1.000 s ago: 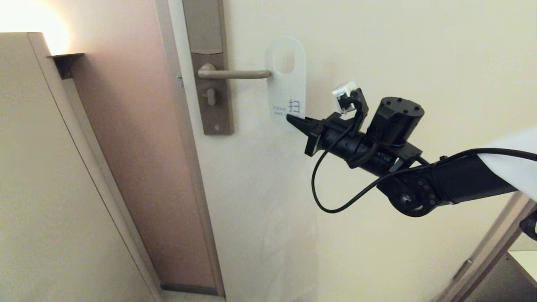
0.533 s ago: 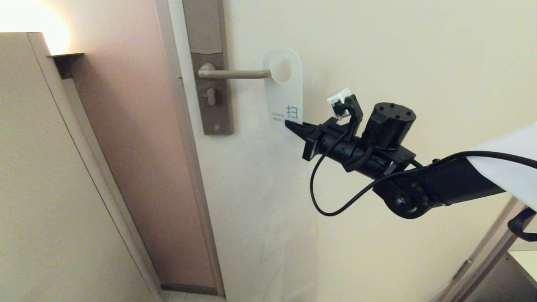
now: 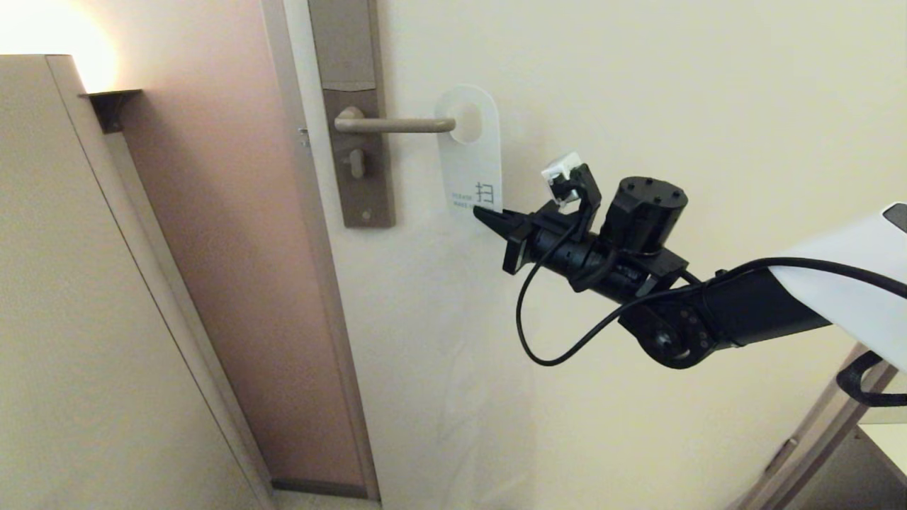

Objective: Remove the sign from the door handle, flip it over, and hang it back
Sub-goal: Hang the sign back with the other side facing out

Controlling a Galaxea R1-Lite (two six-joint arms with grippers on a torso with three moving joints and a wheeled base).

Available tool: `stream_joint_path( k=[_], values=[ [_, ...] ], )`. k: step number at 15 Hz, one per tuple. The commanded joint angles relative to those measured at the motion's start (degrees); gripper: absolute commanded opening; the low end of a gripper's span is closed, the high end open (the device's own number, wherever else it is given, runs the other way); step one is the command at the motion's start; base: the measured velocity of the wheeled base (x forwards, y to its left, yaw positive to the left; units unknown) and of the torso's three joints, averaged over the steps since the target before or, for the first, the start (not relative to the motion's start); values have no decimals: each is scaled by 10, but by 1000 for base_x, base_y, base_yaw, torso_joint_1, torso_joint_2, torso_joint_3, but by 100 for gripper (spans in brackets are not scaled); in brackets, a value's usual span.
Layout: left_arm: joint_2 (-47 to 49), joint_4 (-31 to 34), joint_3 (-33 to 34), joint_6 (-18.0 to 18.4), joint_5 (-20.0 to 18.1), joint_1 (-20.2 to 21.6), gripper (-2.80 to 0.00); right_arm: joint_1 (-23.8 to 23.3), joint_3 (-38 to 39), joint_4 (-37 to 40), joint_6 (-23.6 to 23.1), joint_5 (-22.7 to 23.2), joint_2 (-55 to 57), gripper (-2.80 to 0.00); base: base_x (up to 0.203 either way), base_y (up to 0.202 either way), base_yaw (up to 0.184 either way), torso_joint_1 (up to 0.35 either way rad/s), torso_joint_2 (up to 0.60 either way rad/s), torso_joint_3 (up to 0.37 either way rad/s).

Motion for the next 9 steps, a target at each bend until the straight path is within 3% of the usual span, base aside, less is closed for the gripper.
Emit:
stream_joint_path(
  k=[1, 9],
  values=[
    [1, 0, 0, 0, 1, 0, -280, 3, -7, -3, -1, 2, 4, -280, 0, 0, 0, 0, 0, 0],
    [1, 0, 0, 0, 0, 0, -280, 38, -13, -3, -26, 3, 13, -280, 0, 0, 0, 0, 0, 0]
  ],
)
